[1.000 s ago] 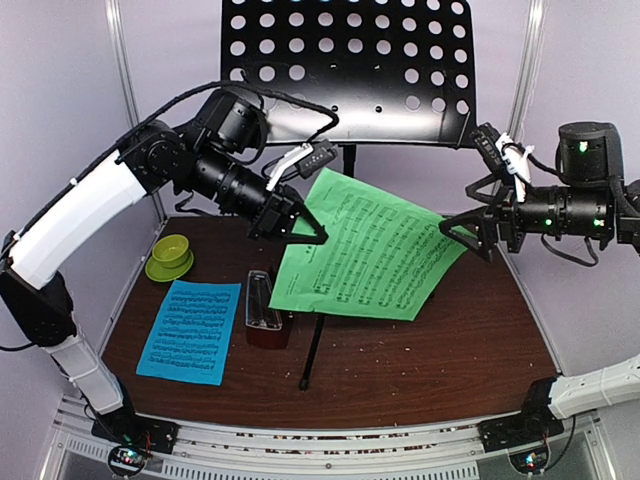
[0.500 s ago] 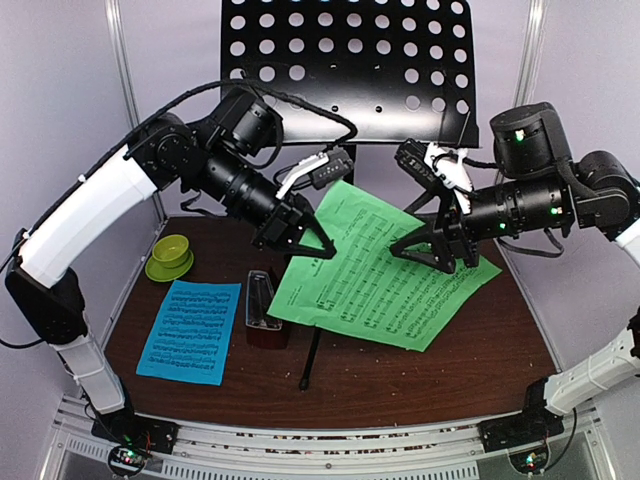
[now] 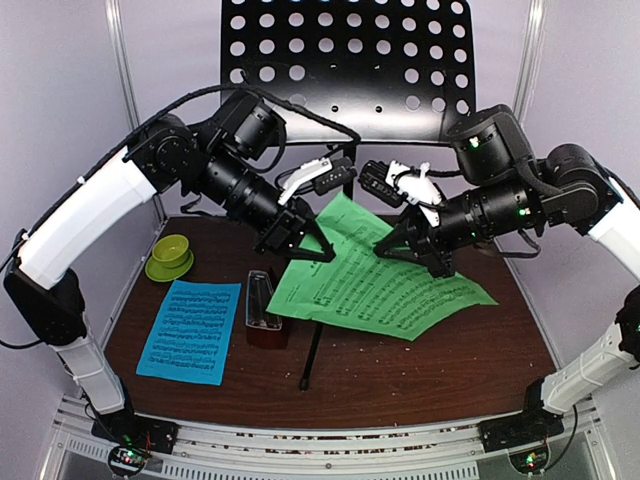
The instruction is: Set up the instrument practice props
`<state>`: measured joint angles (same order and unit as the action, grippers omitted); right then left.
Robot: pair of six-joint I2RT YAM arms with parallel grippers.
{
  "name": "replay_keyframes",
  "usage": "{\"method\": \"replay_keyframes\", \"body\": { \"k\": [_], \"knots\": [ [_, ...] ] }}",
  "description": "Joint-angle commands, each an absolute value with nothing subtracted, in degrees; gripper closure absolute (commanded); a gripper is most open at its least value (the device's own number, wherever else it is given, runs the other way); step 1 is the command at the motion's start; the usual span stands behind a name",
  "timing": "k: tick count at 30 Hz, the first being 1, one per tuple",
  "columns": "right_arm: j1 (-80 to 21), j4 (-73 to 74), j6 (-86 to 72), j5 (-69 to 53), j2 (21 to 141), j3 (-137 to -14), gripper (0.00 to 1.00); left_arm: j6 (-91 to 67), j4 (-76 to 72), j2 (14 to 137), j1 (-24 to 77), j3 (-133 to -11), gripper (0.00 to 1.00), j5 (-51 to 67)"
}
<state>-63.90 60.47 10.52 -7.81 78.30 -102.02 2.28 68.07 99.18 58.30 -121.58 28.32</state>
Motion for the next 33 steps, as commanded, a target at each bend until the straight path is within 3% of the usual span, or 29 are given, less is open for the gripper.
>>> {"method": "replay_keyframes", "body": {
  "k": [1,5,9,13,20,28,33],
  "knots": [
    [-64.3,60.1,10.0,-8.1,77.5,-104.8,1.0,2.7,65.7,94.8,58.6,-119.5,0.96,25.4],
    [-64.2,58.2,10.3,-9.2,75.0,-104.6,1.0,0.6,59.2,89.7,58.7,-114.1,0.7,23.4],
    [-64.2,55.9,9.7,-11.0,71.3,-103.7,1.0,-2.6,51.9,83.8,58.6,-108.9,0.53,20.0],
    [-64.2,51.5,8.1,-12.9,66.9,-102.0,1.0,-7.0,41.3,77.8,58.6,-103.9,0.48,17.0],
    [-63.3,43.1,5.3,-9.3,62.9,-103.1,1.0,-12.2,27.3,70.7,58.6,-101.2,0.3,5.0],
    [-58.0,29.9,0.1,-6.0,64.9,-108.0,1.0,-12.9,29.7,74.1,58.6,-109.4,0.27,-13.9],
    [-53.6,19.5,-4.9,-5.9,66.5,-107.2,1.0,-12.8,28.7,75.9,58.6,-111.0,0.26,-18.1]
  ]
}}
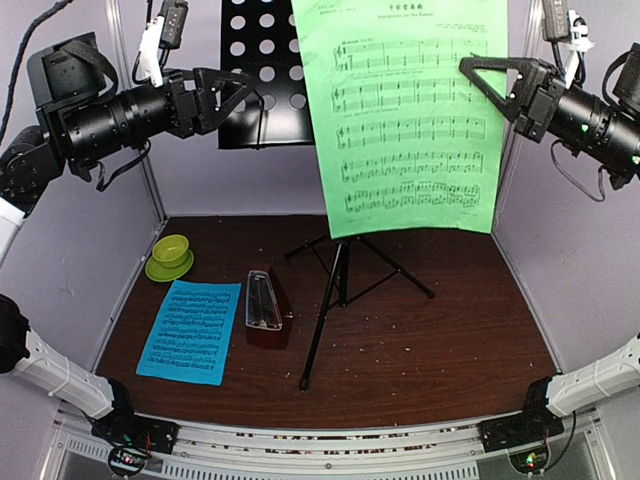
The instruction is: Set up the instrument practice props
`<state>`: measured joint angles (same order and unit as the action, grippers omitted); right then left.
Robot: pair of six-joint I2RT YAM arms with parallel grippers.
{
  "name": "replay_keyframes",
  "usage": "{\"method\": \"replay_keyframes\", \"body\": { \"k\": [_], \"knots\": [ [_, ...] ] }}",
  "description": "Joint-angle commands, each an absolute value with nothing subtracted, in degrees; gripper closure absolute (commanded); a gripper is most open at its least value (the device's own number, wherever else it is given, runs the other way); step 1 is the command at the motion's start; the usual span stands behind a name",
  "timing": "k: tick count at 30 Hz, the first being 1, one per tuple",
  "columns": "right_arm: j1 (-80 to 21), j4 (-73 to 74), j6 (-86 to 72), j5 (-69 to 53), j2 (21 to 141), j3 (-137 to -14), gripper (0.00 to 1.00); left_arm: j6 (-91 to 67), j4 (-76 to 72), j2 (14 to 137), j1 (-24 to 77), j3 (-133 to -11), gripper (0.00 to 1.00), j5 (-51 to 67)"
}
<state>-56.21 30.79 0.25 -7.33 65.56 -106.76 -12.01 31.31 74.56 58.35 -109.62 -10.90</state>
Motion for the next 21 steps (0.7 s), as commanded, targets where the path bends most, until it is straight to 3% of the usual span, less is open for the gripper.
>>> {"method": "replay_keyframes", "body": {
  "k": [1,6,21],
  "knots": [
    [-53.0,17.5,-5.7,-5.8,66.7,-106.9,1.0,-12.7,28.3,76.2,58.6,-111.3,0.25,-18.3],
    [-50.4,13.0,-6.9,-6.1,68.9,-108.8,1.0,-12.6,29.4,78.8,58.6,-114.4,0.21,-19.1],
    [-48.3,3.9,-9.8,-2.4,73.8,-110.7,1.0,-18.7,39.5,82.7,58.2,-119.3,0.24,-27.3]
  ]
}}
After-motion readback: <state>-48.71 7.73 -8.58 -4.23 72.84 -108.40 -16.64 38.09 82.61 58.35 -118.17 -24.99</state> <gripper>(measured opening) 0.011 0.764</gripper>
